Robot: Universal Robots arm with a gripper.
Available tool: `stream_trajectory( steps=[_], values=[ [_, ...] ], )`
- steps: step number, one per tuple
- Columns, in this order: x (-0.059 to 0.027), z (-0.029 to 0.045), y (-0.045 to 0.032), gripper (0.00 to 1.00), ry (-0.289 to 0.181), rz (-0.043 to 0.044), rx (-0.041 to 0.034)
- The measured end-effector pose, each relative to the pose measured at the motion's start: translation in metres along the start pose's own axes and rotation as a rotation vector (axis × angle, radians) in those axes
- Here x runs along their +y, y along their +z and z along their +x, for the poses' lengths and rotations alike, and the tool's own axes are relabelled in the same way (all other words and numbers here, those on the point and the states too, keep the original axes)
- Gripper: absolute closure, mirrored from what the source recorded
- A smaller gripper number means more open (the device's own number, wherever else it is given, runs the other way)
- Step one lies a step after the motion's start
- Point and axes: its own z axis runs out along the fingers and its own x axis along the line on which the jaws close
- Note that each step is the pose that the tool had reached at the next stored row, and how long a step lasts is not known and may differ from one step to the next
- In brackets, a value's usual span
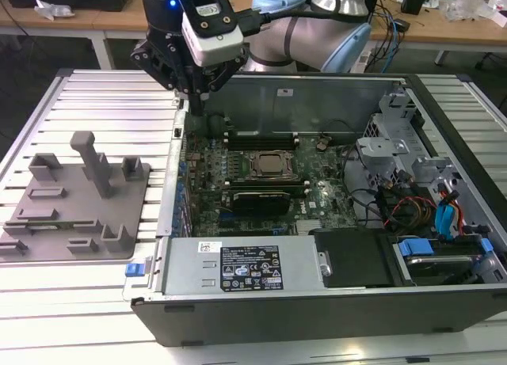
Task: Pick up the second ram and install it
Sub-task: 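Reach for the second ram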
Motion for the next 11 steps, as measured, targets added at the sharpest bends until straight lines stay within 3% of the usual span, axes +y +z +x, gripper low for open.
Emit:
stream_trajectory(
  steps=[4, 11],
  values=[
    [-0.0005, 0.0065, -0.0002, 0.92, 0.000, 0.0000, 0.0000],
    [-0.0024, 0.0318, 0.0001, 0.92, 0.000, -0.0001, -0.0001]
  ],
)
